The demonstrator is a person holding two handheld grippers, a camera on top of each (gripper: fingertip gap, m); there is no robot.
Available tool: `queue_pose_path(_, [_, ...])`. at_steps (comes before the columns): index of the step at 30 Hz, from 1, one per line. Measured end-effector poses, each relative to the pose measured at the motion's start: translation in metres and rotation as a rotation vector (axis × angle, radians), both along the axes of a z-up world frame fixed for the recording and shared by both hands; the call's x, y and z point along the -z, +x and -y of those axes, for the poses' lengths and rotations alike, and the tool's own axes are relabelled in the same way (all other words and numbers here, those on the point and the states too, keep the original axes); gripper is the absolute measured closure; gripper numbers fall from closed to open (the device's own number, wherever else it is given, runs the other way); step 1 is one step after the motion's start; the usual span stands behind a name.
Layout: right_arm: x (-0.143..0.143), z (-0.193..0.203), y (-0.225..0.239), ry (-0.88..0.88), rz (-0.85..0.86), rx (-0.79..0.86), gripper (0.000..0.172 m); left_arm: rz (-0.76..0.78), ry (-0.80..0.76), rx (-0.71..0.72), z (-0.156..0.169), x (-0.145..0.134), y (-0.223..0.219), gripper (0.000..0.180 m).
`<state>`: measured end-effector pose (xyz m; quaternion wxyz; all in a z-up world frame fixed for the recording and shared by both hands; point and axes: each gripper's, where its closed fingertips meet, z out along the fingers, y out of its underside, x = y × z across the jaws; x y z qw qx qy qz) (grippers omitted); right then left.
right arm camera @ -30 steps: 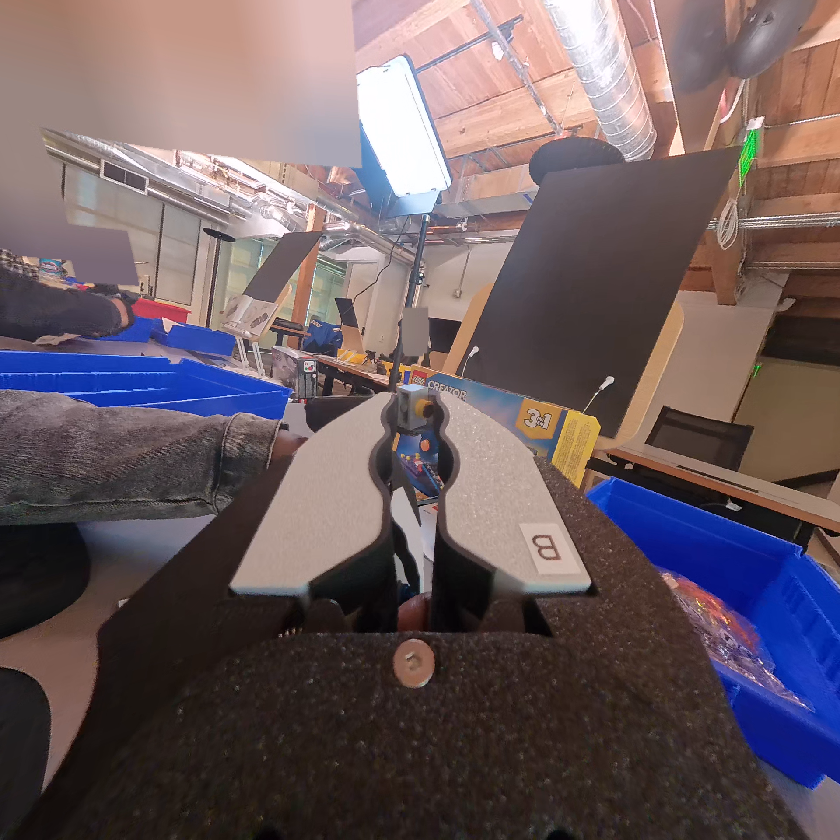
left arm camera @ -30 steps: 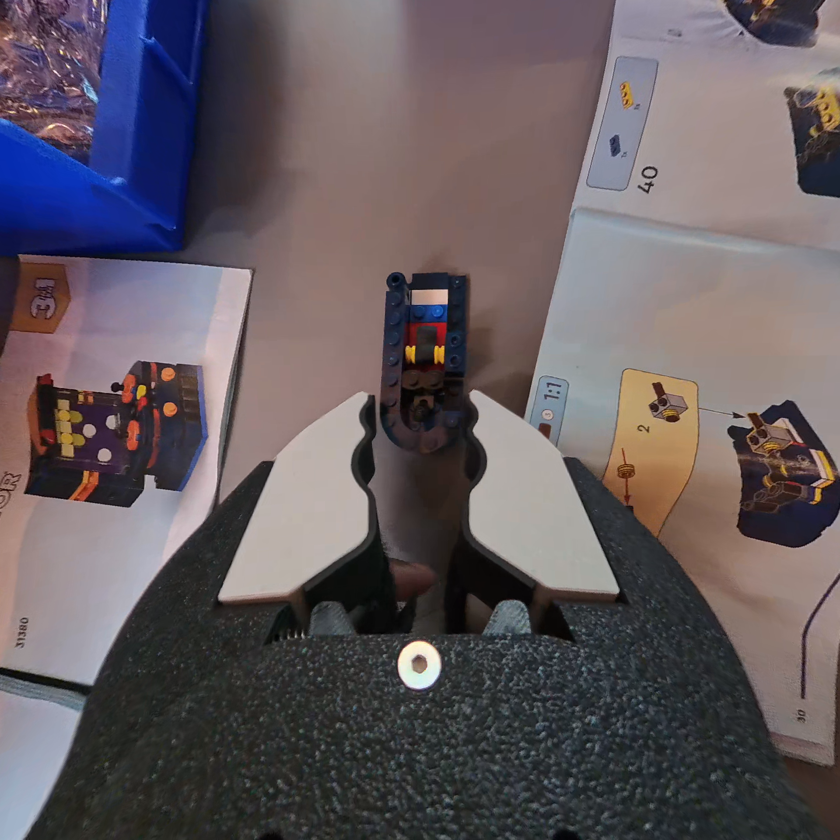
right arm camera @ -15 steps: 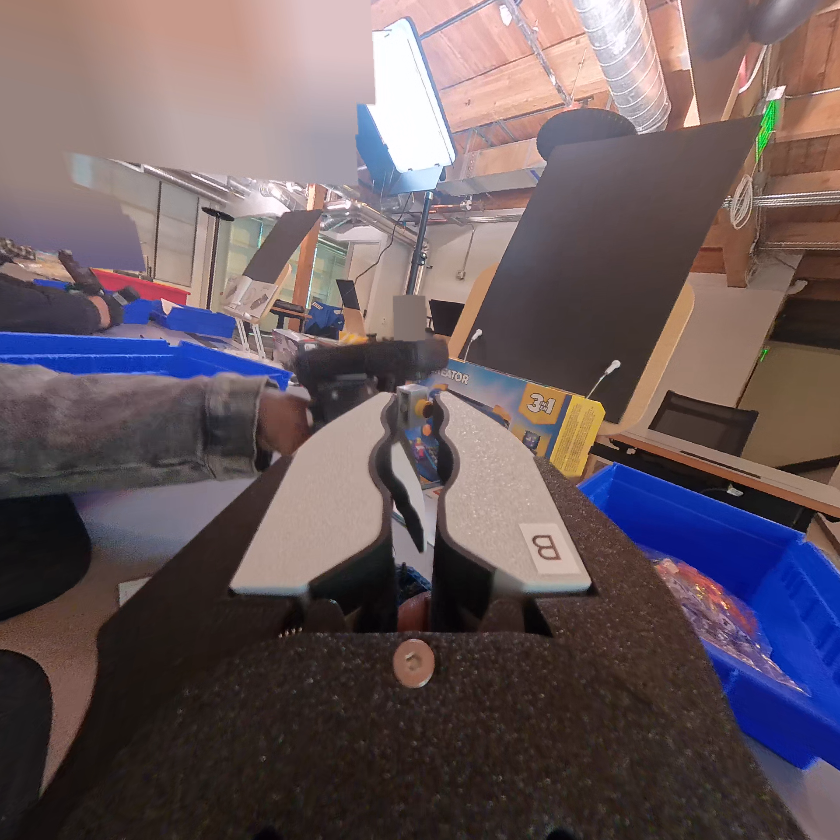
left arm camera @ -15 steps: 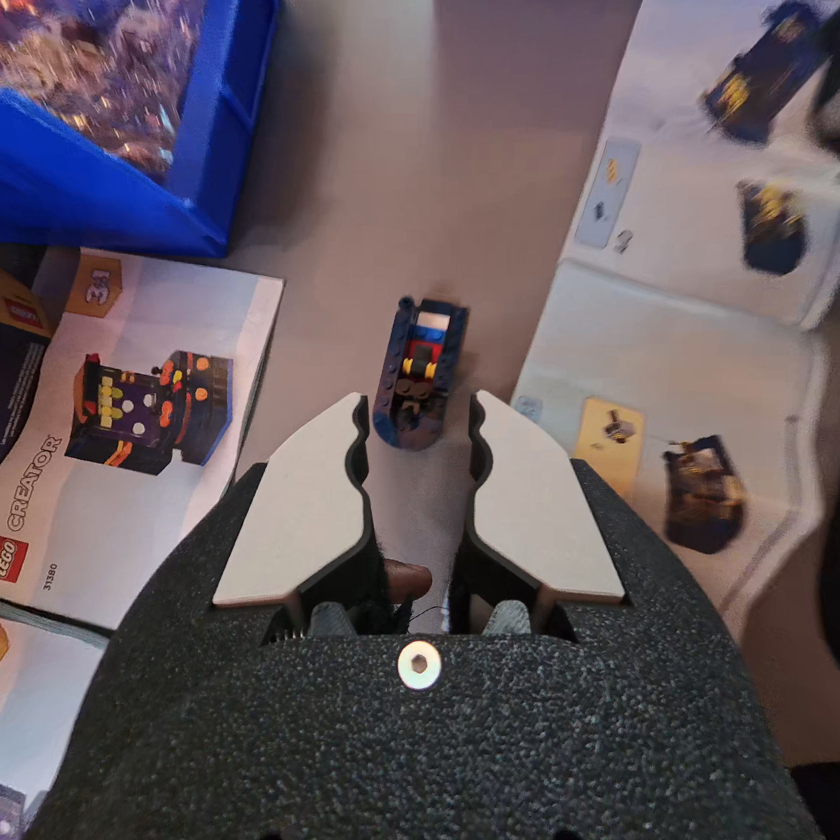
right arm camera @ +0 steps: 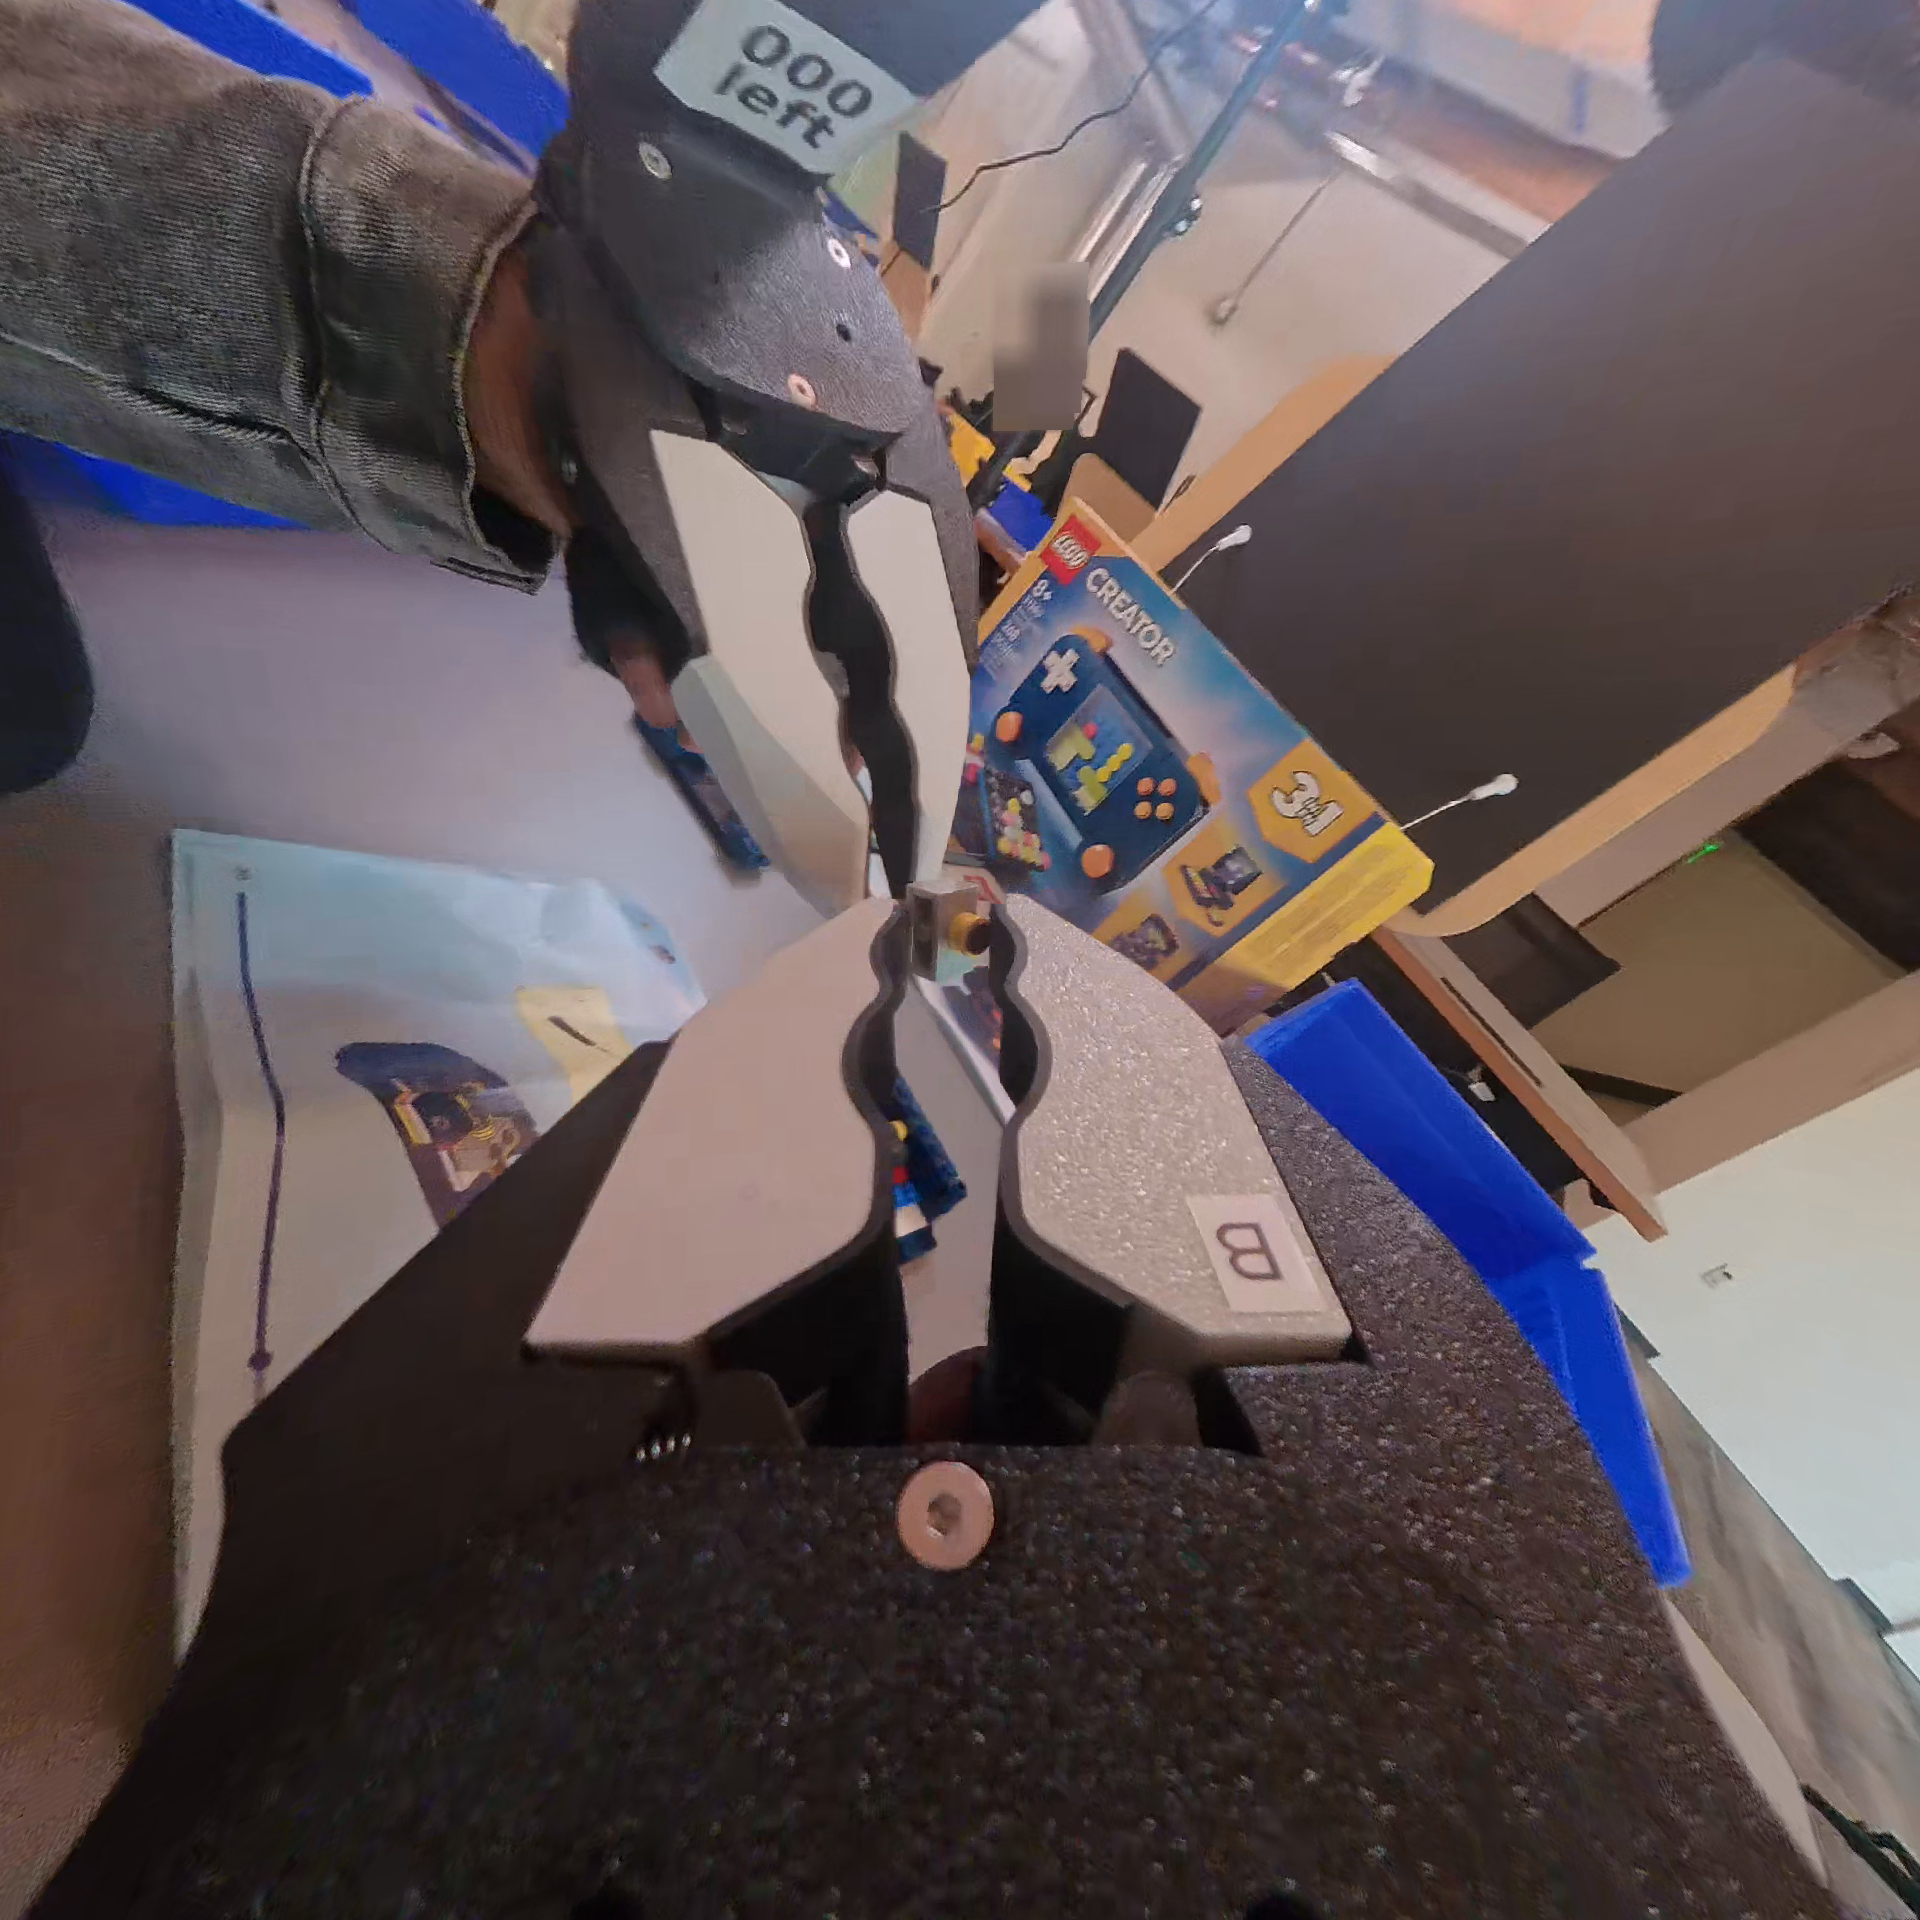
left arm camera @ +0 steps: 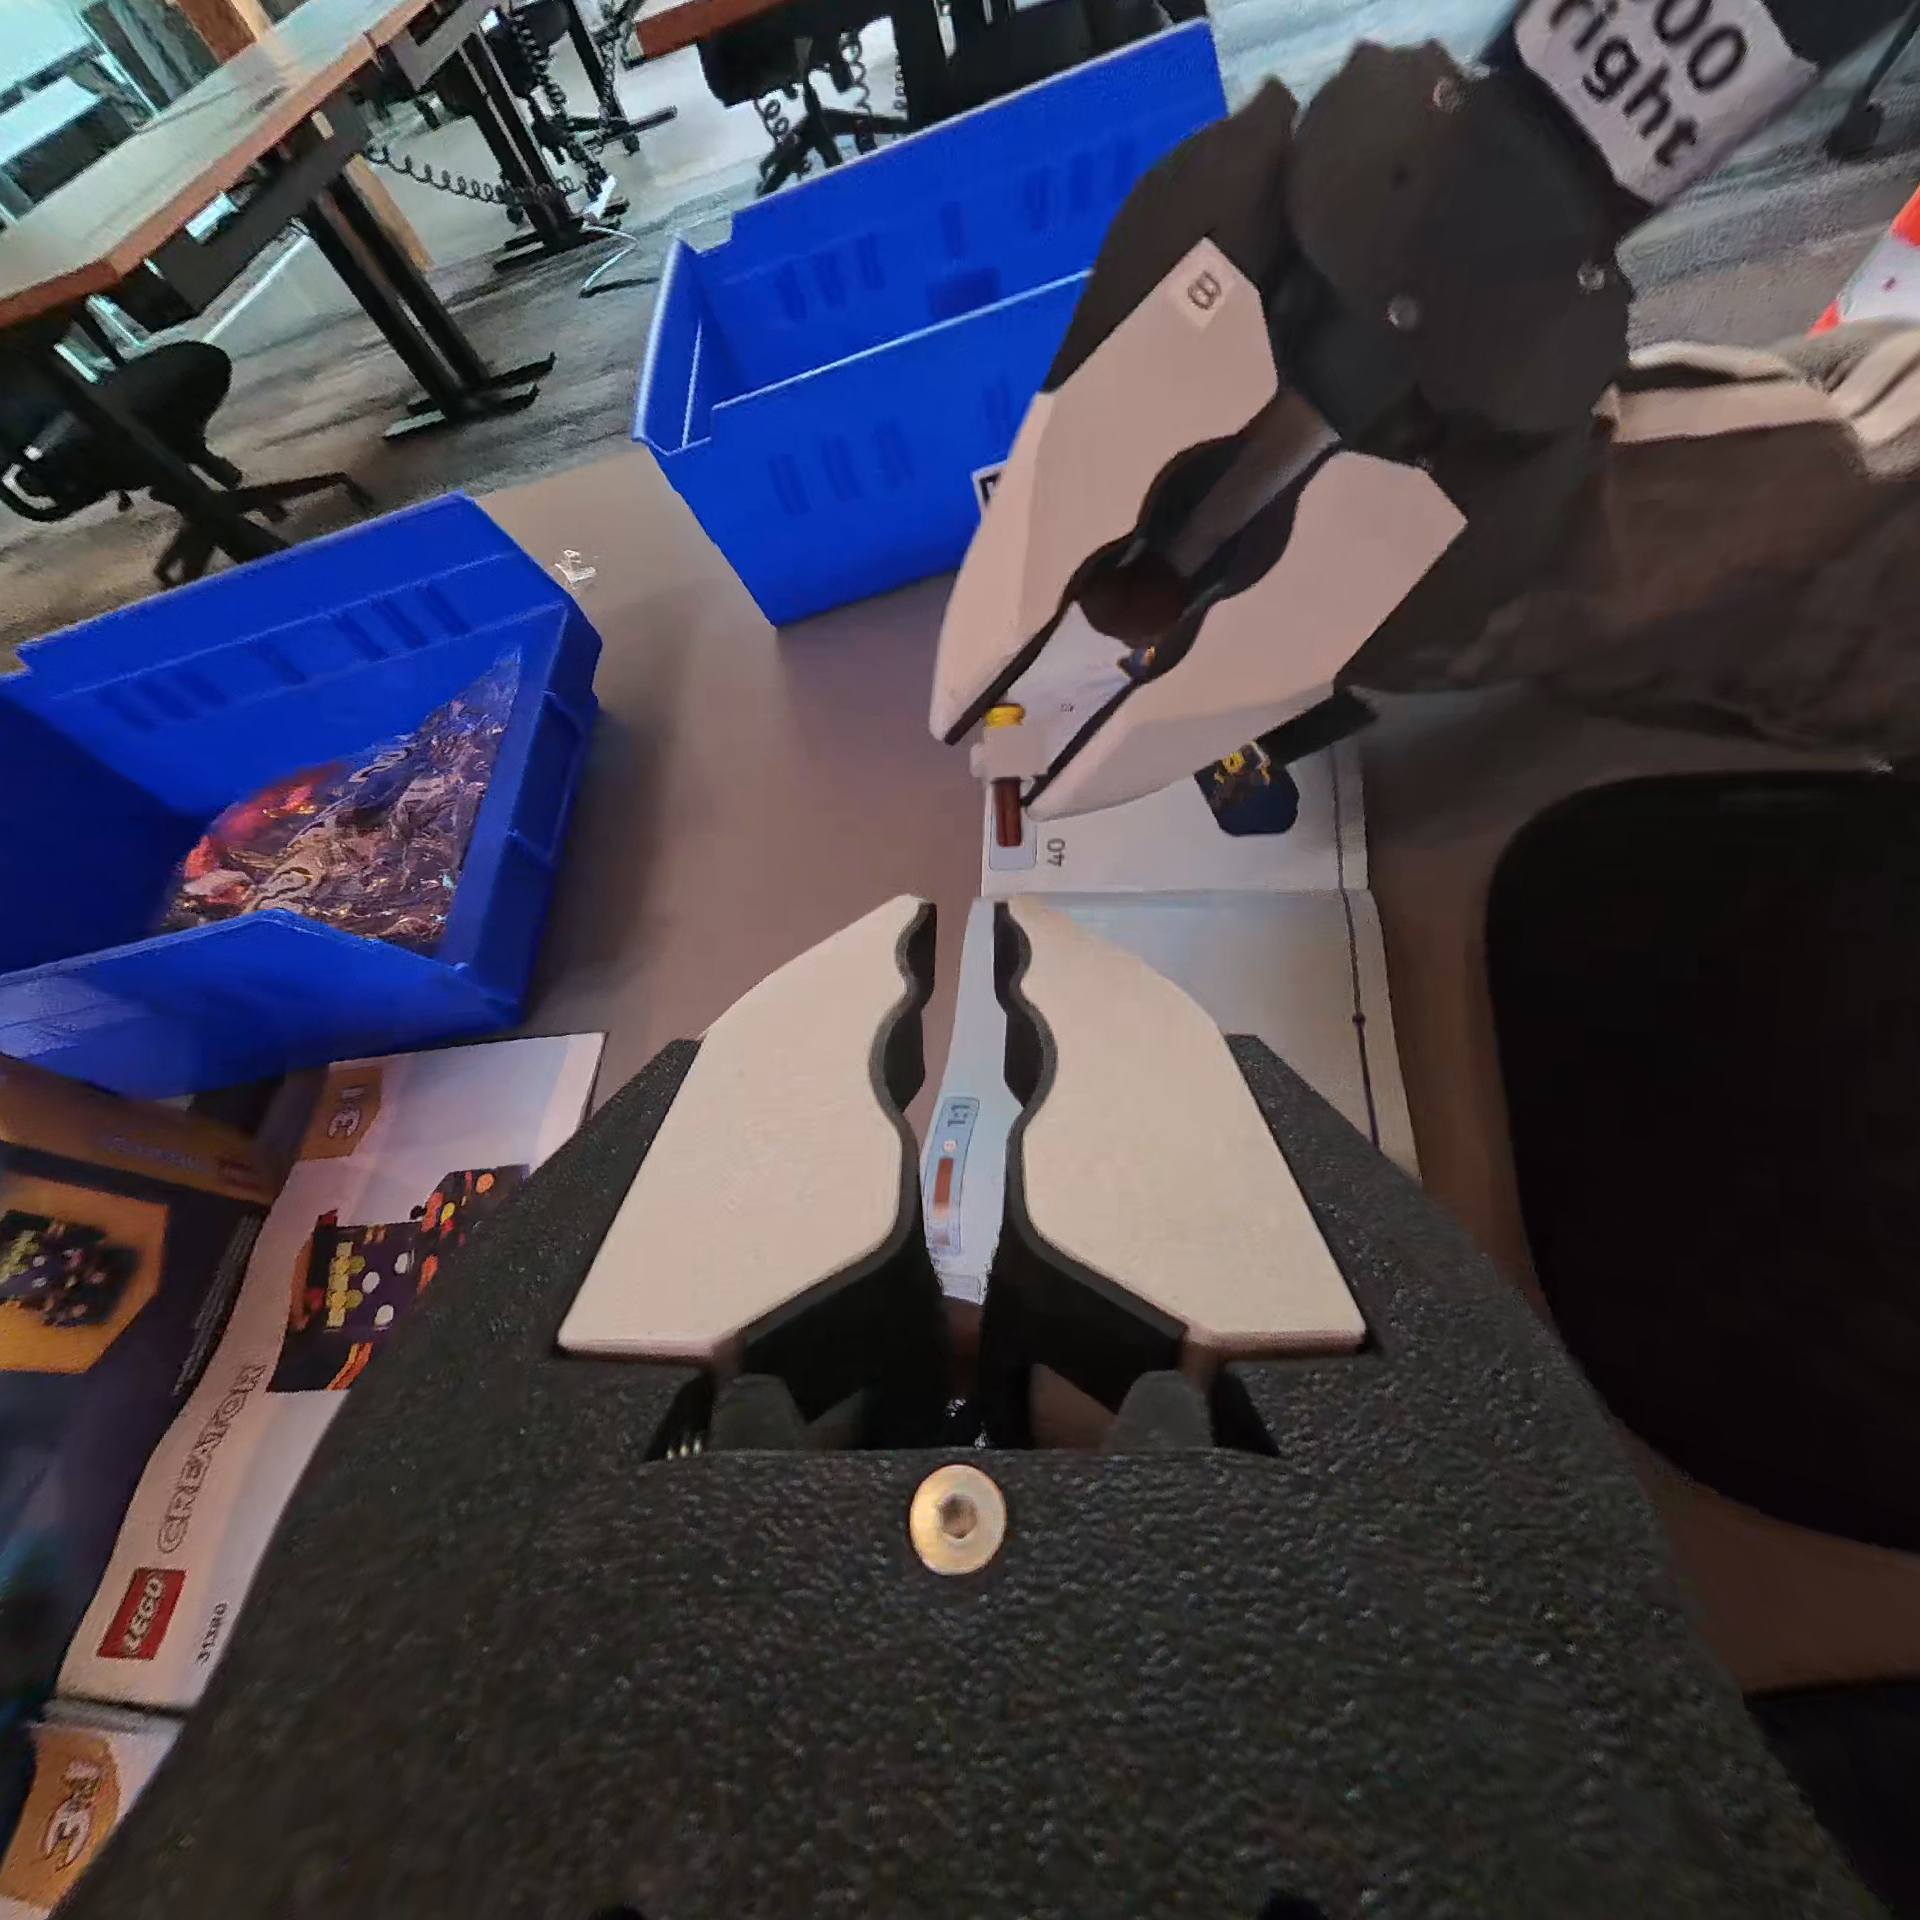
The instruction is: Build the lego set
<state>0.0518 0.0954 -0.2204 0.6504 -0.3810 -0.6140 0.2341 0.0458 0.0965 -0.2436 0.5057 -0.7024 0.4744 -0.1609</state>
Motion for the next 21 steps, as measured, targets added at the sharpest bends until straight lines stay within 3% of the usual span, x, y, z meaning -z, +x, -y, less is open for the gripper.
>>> queue_pose_path(9, [0.015, 0.003, -0.006, -0.086, 0.082, -0.019, 0.157, -0.156, 0.17, -0.024, 0.003, 0.01, 0.004, 0.174])
queue_pose_path(17, [0.022, 0.0, -0.009, -0.166, 0.114, 0.003, 0.157, -0.107, 0.121, -0.024, 0.008, 0.017, 0.005, 0.166])
queue_pose_path(21, [0.024, 0.006, -0.011, -0.186, 0.119, -0.032, 0.157, -0.088, 0.127, -0.026, 0.007, 0.016, 0.006, 0.172])
